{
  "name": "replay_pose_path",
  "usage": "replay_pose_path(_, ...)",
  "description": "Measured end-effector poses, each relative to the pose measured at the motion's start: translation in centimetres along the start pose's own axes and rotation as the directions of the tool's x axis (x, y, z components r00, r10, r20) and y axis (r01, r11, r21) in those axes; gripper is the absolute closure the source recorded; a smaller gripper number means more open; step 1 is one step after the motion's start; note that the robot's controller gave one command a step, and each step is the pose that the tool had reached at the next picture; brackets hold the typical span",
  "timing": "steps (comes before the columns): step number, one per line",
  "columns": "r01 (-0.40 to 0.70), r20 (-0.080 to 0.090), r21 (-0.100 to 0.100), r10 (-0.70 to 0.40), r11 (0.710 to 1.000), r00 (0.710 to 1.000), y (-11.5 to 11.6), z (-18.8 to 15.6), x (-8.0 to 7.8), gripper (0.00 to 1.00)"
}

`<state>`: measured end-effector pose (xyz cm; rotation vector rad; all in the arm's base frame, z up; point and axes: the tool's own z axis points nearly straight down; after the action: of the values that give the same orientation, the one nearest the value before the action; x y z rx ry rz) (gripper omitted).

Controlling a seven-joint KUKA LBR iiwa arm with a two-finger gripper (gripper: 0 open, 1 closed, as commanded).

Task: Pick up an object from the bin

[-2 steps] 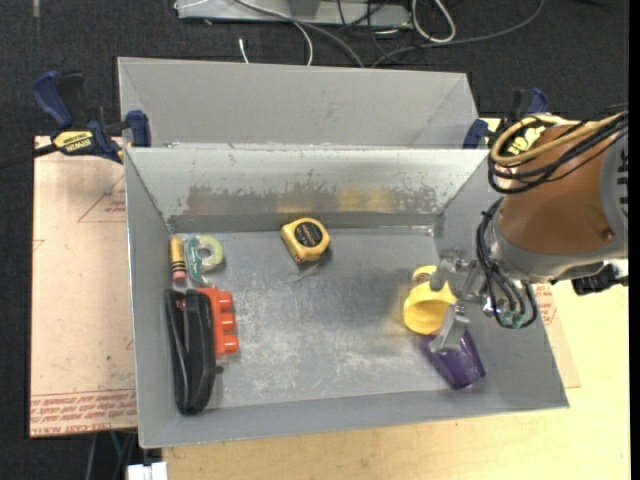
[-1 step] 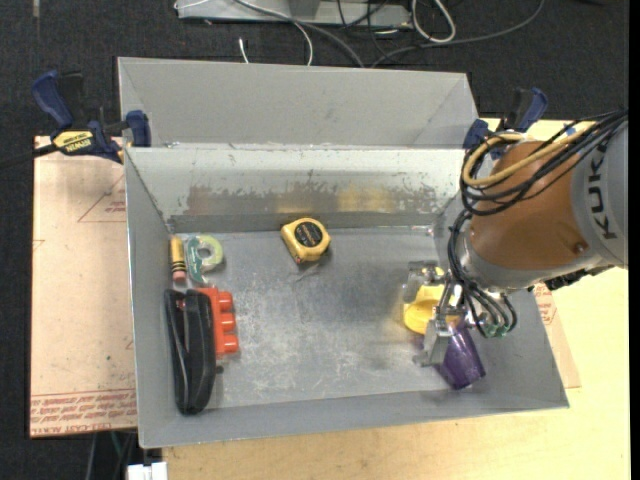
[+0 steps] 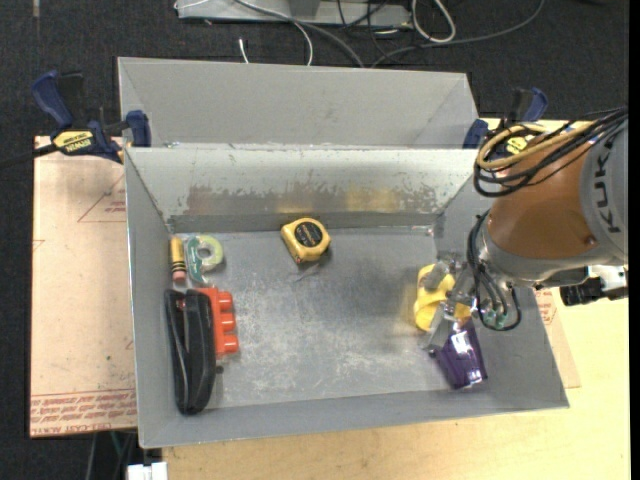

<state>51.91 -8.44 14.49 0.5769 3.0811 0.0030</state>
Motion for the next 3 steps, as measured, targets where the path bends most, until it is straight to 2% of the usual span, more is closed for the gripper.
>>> replay_pose_path(1,0.065,-0.004,-0.001,-0.065,0.998,0.998,-1.1,-1.5,1.4,0.00)
replay_pose_path(2,-0.164,-0.005,0.000,0.164,0.986,0.986,-2.2,5.6,2.1,1.00)
replay_pose_path(3,-0.164,-0.005,0.000,0.164,0.986,0.986,-2.2,5.6,2.1,1.00)
